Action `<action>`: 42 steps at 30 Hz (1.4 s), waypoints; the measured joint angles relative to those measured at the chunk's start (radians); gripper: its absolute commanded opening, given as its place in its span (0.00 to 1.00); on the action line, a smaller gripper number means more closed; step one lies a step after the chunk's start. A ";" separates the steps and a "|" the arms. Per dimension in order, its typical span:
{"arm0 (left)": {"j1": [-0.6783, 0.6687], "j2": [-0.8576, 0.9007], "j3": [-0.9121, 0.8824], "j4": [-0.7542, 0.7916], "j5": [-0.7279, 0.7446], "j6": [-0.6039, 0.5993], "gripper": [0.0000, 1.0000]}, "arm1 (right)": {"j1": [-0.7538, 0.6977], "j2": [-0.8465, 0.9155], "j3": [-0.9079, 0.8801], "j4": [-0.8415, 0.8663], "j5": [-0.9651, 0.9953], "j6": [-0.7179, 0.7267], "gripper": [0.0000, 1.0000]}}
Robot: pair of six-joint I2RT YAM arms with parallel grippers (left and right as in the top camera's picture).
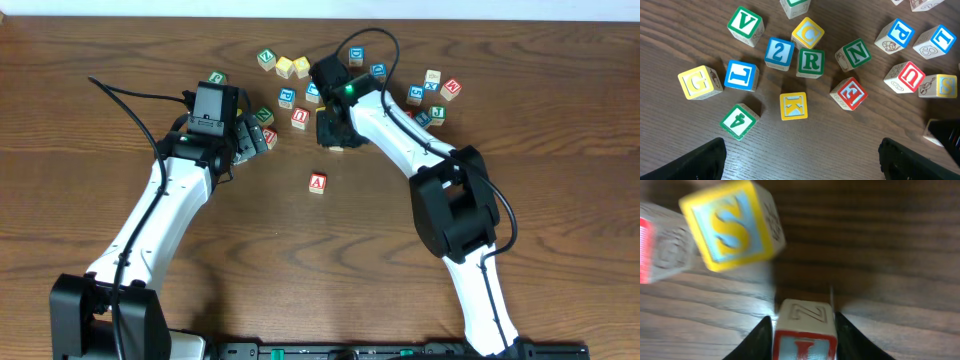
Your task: Spell out AI2
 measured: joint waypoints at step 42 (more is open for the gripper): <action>0.000 0.000 0.000 0.000 0.000 0.000 0.96 | 0.051 -0.086 -0.140 -0.188 -0.085 -0.058 0.24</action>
